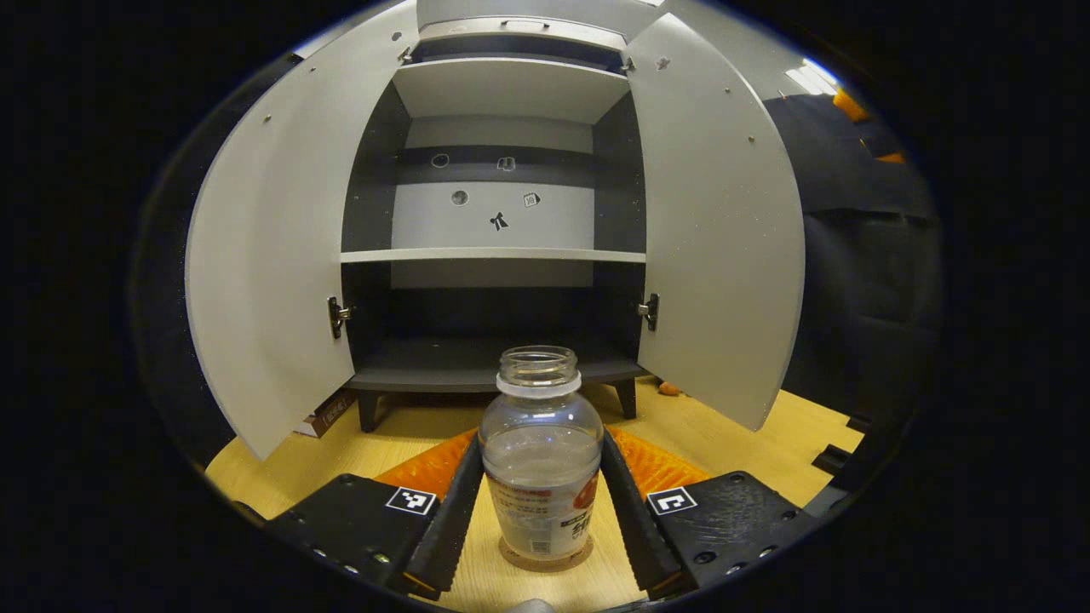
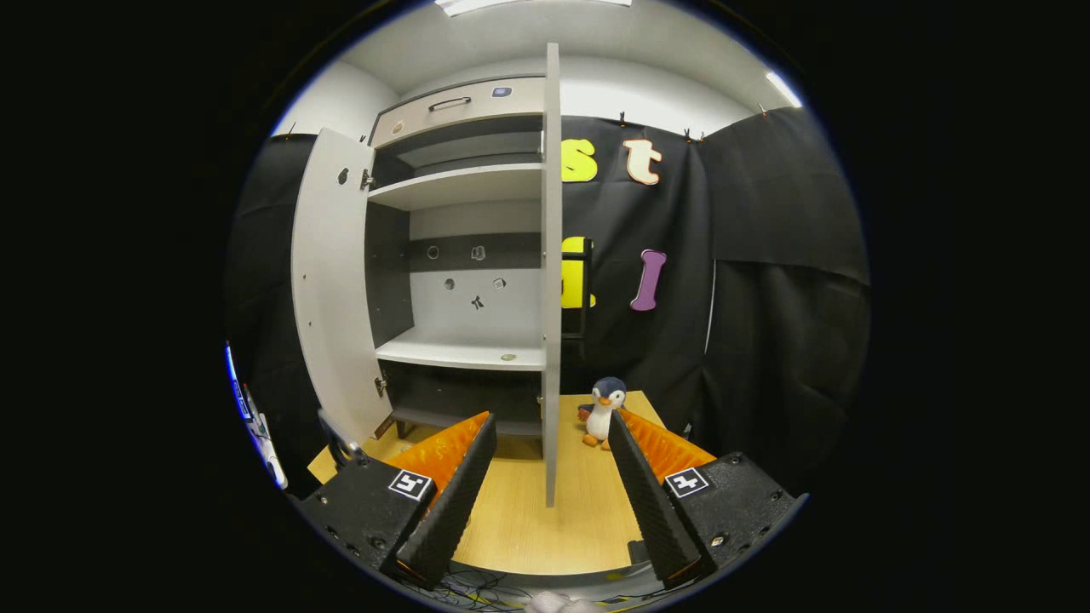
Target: Grasp the bottle in the cabinet with the left hand and place it on the coaster, then close the right door with the right hand and the left door with the left hand.
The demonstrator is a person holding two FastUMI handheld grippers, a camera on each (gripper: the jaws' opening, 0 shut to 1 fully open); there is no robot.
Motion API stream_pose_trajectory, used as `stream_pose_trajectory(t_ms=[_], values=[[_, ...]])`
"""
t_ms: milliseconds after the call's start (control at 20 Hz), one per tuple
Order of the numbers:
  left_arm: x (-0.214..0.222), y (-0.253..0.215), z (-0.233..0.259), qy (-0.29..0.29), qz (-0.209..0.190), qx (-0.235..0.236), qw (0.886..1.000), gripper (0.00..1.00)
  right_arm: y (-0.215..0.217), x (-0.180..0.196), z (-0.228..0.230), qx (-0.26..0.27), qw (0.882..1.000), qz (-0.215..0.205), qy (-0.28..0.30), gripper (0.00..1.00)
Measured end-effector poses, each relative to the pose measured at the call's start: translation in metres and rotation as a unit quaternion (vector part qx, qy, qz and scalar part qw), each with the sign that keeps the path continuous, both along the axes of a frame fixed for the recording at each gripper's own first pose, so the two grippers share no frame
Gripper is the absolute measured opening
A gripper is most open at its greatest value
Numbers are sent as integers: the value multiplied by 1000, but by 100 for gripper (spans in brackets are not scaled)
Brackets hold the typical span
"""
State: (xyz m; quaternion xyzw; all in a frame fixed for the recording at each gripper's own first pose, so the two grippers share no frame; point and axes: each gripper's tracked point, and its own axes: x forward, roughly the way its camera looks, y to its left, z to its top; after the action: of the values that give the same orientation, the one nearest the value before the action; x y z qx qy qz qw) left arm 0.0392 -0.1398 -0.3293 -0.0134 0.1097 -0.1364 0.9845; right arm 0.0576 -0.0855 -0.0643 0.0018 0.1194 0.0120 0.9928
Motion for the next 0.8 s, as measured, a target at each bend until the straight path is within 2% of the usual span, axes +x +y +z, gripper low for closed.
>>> stream_pose_trajectory(t_ms=[200, 350, 450, 800], values=[[-5, -4, -22, -19, -14, -13, 1000, 75, 6, 5, -14, -7, 999, 13, 28, 82], [-9, 1, -38, -11, -9, -13, 1000, 75, 12, 8, -20, -11, 999, 19, 37, 82], [-8, 1, -34, -23, -11, -22, 999, 75, 15, 9, -21, -12, 999, 23, 39, 82], [-1, -7, -39, -33, -20, -6, 999, 75, 19, 12, -25, -13, 999, 28, 43, 82]])
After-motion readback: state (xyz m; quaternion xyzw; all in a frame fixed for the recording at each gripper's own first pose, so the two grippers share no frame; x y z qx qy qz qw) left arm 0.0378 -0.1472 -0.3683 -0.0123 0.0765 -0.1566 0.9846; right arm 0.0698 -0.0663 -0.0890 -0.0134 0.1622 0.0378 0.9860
